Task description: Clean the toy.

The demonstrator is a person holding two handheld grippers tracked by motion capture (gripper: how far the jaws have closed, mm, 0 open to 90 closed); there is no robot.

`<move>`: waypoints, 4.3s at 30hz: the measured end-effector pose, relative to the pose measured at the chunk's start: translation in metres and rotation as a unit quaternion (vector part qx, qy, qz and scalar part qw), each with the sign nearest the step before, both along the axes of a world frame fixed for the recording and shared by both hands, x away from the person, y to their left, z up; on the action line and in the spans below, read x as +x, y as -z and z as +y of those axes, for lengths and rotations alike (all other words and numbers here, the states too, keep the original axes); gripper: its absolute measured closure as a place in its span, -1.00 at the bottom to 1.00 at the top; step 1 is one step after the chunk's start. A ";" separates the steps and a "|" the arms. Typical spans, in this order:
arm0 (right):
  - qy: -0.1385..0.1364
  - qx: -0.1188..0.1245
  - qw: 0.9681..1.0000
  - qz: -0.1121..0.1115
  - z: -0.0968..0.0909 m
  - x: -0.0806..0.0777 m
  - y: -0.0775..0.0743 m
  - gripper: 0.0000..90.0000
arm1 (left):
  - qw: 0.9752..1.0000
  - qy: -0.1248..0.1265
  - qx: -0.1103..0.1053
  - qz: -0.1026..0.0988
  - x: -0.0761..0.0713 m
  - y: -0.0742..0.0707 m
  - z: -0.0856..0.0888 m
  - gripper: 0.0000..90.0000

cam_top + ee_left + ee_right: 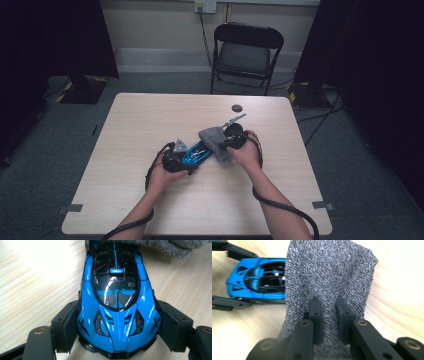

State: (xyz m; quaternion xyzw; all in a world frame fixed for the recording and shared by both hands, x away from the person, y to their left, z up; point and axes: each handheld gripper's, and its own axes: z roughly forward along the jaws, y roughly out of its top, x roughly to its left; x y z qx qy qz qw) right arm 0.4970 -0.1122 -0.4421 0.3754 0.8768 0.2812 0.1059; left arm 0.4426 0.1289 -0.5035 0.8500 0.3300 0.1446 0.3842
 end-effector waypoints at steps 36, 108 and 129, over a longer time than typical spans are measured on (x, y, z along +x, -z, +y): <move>0.067 -0.015 0.998 -0.010 -0.053 0.004 0.015 0.74 | 1.000 0.000 -0.001 0.000 0.000 0.000 0.000 -0.43; -0.100 0.006 0.995 -0.001 0.031 -0.045 0.007 0.74 | 1.000 -0.005 -0.002 0.003 -0.001 0.000 0.000 -0.43; -0.022 0.015 1.000 0.013 0.007 -0.009 0.001 0.74 | 1.000 -0.005 -0.002 0.003 -0.001 0.000 0.000 -0.43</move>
